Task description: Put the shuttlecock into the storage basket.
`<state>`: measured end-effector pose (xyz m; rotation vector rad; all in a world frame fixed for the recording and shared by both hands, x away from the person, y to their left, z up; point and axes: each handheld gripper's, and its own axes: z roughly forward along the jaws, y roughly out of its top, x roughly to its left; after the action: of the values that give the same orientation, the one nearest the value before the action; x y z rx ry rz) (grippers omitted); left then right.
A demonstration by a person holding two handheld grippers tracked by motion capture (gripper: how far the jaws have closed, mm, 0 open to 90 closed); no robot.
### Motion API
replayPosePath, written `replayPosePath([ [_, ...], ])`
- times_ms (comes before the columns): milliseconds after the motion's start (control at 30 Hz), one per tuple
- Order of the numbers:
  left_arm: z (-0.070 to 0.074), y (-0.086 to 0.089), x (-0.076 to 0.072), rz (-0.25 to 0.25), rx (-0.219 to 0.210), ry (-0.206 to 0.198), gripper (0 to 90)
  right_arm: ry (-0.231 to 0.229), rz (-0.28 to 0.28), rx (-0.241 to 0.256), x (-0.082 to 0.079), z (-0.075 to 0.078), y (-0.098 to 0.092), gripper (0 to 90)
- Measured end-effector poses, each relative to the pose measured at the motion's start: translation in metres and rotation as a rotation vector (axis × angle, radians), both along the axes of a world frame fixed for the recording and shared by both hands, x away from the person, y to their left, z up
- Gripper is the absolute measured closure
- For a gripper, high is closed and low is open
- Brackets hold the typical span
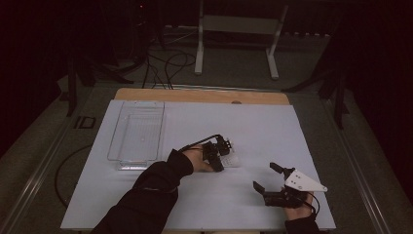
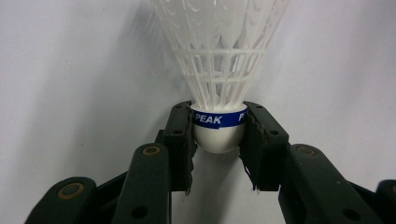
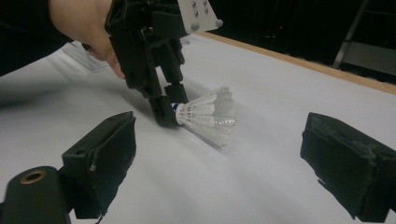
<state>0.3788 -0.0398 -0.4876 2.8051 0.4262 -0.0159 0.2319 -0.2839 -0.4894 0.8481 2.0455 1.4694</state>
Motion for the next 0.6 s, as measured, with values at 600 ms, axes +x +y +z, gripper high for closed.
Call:
replayPosePath([
  [600, 0.023, 0.02, -0.003, -0.024, 0.038, 0.021, 65.7, 0.003, -0.002, -0.004, 0.0, 0.0, 0.001, 10.5],
])
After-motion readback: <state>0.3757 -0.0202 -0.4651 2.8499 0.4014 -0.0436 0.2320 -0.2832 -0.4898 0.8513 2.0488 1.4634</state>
